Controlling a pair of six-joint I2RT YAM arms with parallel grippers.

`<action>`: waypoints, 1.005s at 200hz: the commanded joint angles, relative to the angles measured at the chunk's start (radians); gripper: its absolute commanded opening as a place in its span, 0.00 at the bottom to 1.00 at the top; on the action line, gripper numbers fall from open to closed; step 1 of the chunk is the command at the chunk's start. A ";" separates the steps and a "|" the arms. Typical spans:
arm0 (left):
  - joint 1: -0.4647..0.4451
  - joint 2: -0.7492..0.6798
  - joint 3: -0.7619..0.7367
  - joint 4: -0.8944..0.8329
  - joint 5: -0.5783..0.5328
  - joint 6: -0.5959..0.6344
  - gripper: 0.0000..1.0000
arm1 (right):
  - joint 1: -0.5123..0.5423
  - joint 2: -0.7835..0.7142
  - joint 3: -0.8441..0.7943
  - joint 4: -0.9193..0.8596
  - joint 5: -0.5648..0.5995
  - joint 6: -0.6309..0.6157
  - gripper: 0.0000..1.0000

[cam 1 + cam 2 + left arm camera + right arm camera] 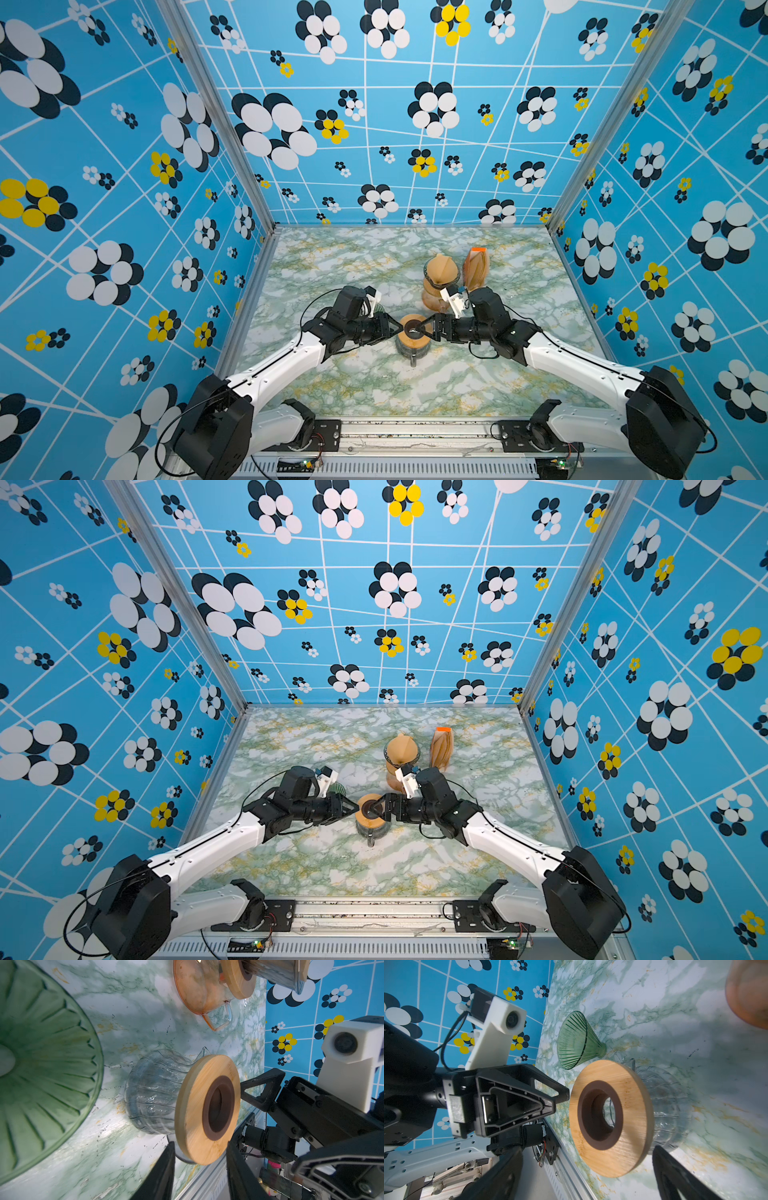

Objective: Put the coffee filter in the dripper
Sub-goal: 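Open both grippers and draw them back from the ring on the pitcher, then move the left gripper to the green cone dripper and close on its rim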

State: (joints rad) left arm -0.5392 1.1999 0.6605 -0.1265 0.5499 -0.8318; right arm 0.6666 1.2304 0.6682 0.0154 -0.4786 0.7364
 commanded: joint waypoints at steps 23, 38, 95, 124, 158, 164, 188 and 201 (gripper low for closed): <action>0.006 -0.065 0.084 -0.167 -0.063 0.090 0.47 | 0.008 -0.084 0.043 -0.160 0.097 -0.085 1.00; 0.025 -0.092 0.101 -0.218 -0.076 0.107 0.50 | 0.008 -0.113 0.054 -0.212 0.129 -0.109 0.99; 0.113 -0.203 0.142 -0.386 -0.207 0.148 0.58 | 0.007 -0.229 0.130 -0.451 0.356 -0.126 0.99; 0.167 -0.249 0.120 -0.392 -0.194 0.158 0.66 | 0.007 -0.244 0.186 -0.533 0.369 -0.197 0.99; 0.175 -0.275 0.122 -0.428 -0.278 0.218 0.64 | 0.008 -0.245 0.243 -0.566 0.311 -0.286 1.00; 0.176 -0.279 0.121 -0.434 -0.302 0.226 0.63 | 0.008 -0.238 0.253 -0.577 0.308 -0.295 0.99; 0.177 -0.271 0.106 -0.429 -0.335 0.245 0.62 | 0.008 -0.238 0.235 -0.514 0.229 -0.277 0.99; 0.179 -0.256 0.105 -0.442 -0.363 0.231 0.60 | 0.008 -0.242 0.222 -0.475 0.205 -0.232 0.99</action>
State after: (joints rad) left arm -0.3721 0.9337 0.7734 -0.5316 0.2607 -0.6292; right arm 0.6678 0.9920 0.8948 -0.5037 -0.2008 0.4858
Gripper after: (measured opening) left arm 0.621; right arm 0.995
